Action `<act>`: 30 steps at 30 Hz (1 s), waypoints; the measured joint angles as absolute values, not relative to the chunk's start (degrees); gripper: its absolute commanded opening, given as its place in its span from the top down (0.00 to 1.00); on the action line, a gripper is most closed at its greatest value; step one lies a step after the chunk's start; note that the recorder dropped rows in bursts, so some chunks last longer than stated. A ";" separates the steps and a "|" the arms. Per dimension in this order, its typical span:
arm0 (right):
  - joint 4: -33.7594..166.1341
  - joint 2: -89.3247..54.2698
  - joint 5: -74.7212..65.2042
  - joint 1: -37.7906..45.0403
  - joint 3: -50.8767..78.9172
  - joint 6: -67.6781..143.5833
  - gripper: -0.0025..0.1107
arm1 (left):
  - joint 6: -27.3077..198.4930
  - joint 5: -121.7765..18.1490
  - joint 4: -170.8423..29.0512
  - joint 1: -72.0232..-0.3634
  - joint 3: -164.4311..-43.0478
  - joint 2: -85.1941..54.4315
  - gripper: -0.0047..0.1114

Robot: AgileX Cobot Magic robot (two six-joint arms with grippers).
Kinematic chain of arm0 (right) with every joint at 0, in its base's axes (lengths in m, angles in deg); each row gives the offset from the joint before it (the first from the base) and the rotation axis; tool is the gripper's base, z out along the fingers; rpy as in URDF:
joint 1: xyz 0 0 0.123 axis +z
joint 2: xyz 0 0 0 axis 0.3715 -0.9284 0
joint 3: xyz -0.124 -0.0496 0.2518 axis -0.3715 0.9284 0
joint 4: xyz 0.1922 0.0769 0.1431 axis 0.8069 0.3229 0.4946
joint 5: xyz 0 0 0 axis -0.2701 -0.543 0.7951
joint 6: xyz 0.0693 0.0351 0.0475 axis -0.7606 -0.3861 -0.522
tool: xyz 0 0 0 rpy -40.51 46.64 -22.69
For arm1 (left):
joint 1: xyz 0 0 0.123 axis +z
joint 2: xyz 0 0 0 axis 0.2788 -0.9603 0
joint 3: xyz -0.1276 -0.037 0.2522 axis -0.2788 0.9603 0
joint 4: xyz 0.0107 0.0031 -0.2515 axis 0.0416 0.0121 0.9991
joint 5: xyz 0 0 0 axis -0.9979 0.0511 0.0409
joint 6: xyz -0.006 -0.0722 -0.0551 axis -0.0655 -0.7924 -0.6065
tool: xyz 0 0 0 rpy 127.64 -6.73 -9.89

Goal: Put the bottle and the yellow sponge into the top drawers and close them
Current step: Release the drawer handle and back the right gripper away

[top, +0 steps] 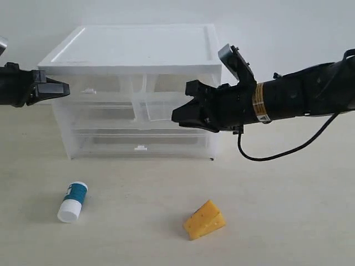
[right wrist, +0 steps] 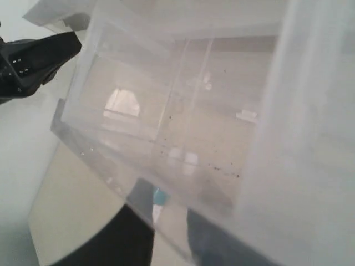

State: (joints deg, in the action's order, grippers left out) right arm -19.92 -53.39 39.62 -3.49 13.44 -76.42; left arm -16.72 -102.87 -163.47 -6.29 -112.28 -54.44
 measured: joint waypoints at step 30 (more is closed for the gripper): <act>-28.53 -44.14 53.77 -7.52 17.90 -73.38 0.43 | -16.72 -103.00 -163.25 -6.29 -112.28 -54.44 0.93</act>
State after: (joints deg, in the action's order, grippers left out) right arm -28.53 -44.14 53.77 -7.52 17.90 -73.38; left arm -16.72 -103.00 -163.25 -6.29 -112.28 -54.44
